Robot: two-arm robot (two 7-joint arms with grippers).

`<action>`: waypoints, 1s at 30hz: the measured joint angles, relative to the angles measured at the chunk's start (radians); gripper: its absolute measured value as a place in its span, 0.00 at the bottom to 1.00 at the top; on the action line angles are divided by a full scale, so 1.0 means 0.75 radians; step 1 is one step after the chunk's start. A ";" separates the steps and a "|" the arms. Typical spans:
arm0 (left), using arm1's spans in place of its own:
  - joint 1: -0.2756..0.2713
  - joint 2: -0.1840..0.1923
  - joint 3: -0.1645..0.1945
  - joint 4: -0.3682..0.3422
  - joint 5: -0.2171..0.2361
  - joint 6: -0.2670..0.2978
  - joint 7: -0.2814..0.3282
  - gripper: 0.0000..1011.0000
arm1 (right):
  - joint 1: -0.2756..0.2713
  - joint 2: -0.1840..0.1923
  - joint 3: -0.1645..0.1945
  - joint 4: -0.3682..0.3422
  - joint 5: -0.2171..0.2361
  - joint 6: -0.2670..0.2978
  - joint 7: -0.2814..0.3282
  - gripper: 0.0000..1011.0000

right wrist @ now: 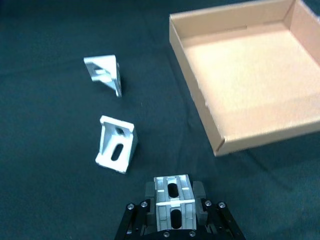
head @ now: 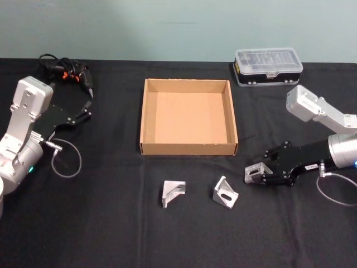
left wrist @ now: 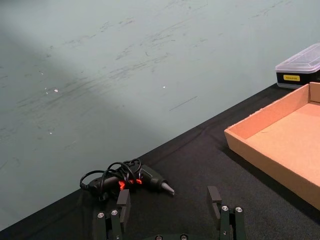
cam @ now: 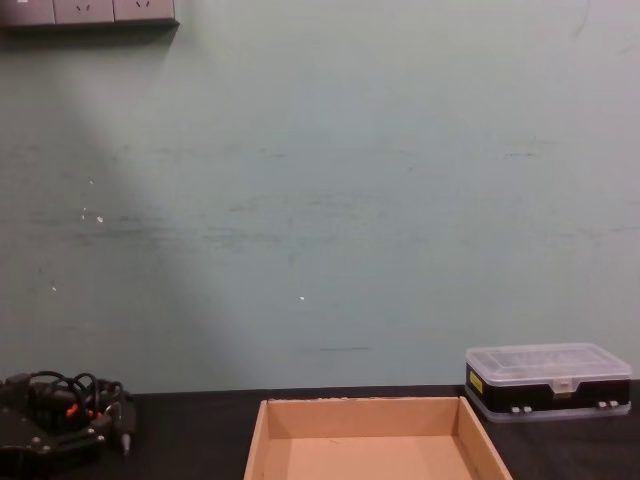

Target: Use one hand to pick up the angle iron from the table and place it into the box.

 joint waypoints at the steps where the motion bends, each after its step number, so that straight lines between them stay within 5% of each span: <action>1: 0.000 0.000 0.000 0.000 0.000 0.000 0.000 0.99 | 0.000 0.000 0.003 -0.002 0.005 -0.002 0.001 0.45; 9: 0.000 0.000 0.000 0.000 0.000 0.000 0.000 0.99 | -0.011 0.000 0.096 -0.061 0.144 -0.054 0.003 0.45; 16: 0.000 0.000 0.000 0.000 0.000 0.000 0.000 0.99 | -0.005 -0.047 0.172 -0.085 0.177 -0.139 -0.138 0.45; 24: 0.000 0.000 0.000 0.000 0.000 0.000 0.000 0.99 | 0.043 -0.196 0.185 0.038 0.101 -0.204 -0.286 0.44; 30: 0.000 0.000 0.000 0.000 0.000 0.000 0.000 0.99 | 0.125 -0.373 0.163 0.276 0.024 -0.259 -0.355 0.44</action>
